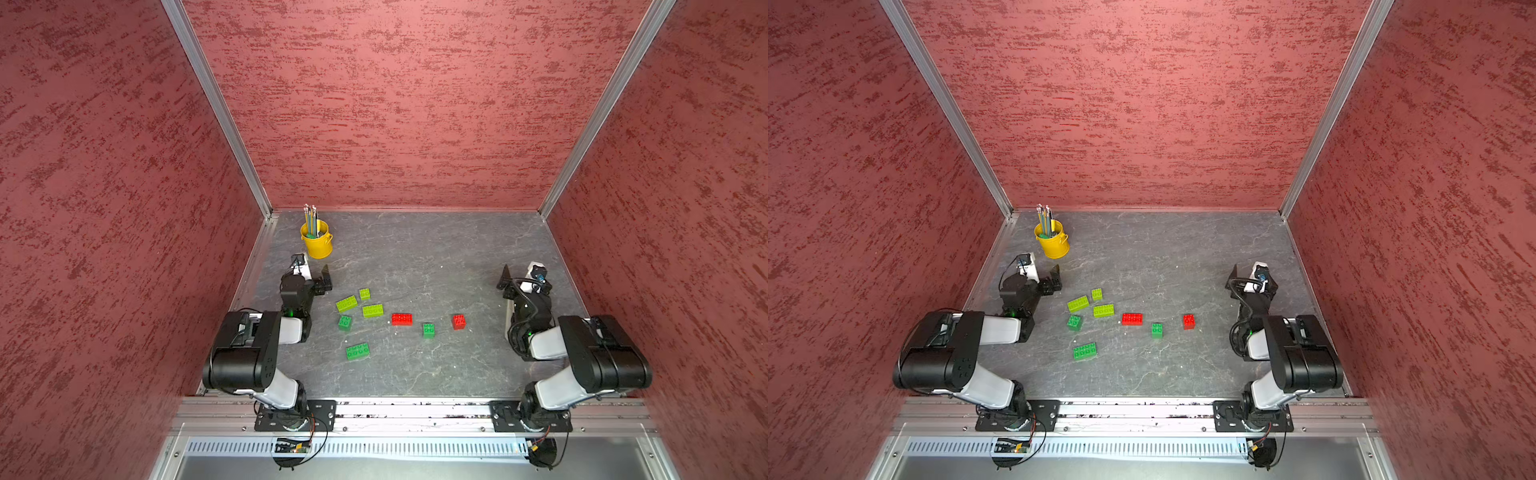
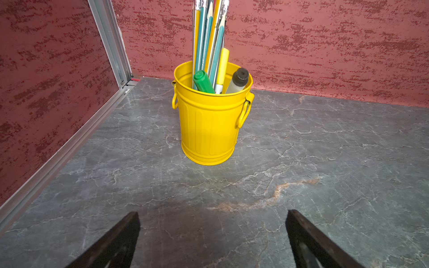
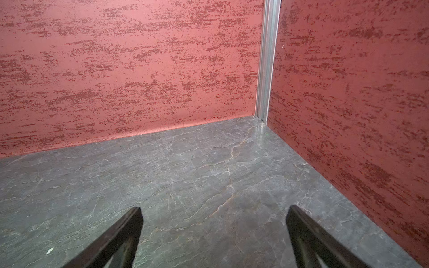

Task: Assemble a spoon with lego
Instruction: Pick up the lego brick from the center of the board.

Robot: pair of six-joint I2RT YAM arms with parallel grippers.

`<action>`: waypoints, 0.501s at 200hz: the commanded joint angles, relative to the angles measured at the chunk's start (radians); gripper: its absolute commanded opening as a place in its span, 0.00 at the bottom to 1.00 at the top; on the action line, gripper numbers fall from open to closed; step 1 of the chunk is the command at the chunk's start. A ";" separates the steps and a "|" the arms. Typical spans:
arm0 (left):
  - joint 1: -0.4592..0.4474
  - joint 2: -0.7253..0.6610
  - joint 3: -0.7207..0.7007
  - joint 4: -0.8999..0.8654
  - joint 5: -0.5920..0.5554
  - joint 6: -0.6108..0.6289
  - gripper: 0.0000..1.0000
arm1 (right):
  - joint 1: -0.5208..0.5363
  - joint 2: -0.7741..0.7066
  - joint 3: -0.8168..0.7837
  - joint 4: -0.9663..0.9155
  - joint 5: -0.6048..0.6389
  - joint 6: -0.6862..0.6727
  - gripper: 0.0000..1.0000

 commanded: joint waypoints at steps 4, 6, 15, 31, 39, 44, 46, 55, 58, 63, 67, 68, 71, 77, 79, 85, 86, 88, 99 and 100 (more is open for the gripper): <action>0.002 -0.006 0.015 0.007 0.011 -0.001 1.00 | -0.003 -0.005 0.006 0.036 -0.007 -0.003 0.99; 0.002 -0.005 0.014 0.007 0.010 0.000 0.99 | -0.004 -0.004 0.007 0.036 -0.007 -0.003 0.99; 0.002 -0.006 0.015 0.007 0.010 -0.001 1.00 | -0.004 -0.004 0.006 0.036 -0.007 -0.003 0.99; 0.002 -0.006 0.015 0.007 0.010 -0.001 0.99 | -0.003 -0.004 0.007 0.036 -0.007 -0.003 0.99; 0.003 -0.007 0.015 0.006 0.014 -0.001 1.00 | -0.002 -0.005 0.007 0.034 -0.007 -0.004 0.99; 0.005 -0.006 0.016 0.004 0.016 -0.002 0.99 | -0.003 -0.005 0.007 0.035 -0.007 -0.003 0.99; 0.005 -0.005 0.016 0.004 0.016 -0.002 1.00 | -0.003 -0.004 0.007 0.035 -0.007 -0.003 0.99; 0.006 -0.006 0.016 0.004 0.016 -0.001 0.99 | -0.004 -0.004 0.008 0.036 -0.007 -0.004 0.99; 0.005 -0.005 0.016 0.004 0.015 0.000 0.99 | -0.003 -0.005 0.007 0.035 -0.007 -0.003 0.99; 0.004 -0.005 0.014 0.004 0.016 0.000 0.99 | -0.004 -0.004 0.007 0.034 -0.007 -0.003 0.99; 0.005 -0.006 0.015 0.004 0.016 -0.001 0.99 | -0.003 -0.004 0.007 0.033 -0.007 -0.003 0.99; 0.005 -0.006 0.015 0.005 0.016 -0.001 0.99 | -0.003 -0.003 0.007 0.033 -0.006 -0.003 0.99; 0.004 -0.006 0.015 0.005 0.016 0.000 1.00 | -0.004 -0.003 0.008 0.032 -0.008 -0.003 0.99; 0.004 -0.005 0.015 0.004 0.015 0.000 0.99 | -0.004 -0.004 0.007 0.033 -0.008 -0.003 0.99; 0.005 -0.005 0.015 0.004 0.016 0.000 1.00 | -0.004 -0.004 0.007 0.033 -0.007 -0.003 0.99; 0.004 -0.005 0.014 0.003 0.015 0.000 0.99 | -0.004 -0.004 0.007 0.032 -0.007 -0.003 0.99; 0.005 -0.005 0.014 0.004 0.015 -0.001 0.99 | -0.003 -0.005 0.007 0.033 -0.007 -0.003 0.99; 0.005 -0.006 0.014 0.004 0.014 -0.001 0.99 | -0.004 -0.005 0.007 0.032 -0.007 -0.003 0.99; 0.004 -0.005 0.015 0.004 0.015 0.000 1.00 | -0.004 -0.005 0.008 0.033 -0.008 -0.003 0.99; 0.004 -0.005 0.015 0.004 0.015 -0.001 1.00 | -0.004 -0.004 0.008 0.032 -0.007 -0.003 0.99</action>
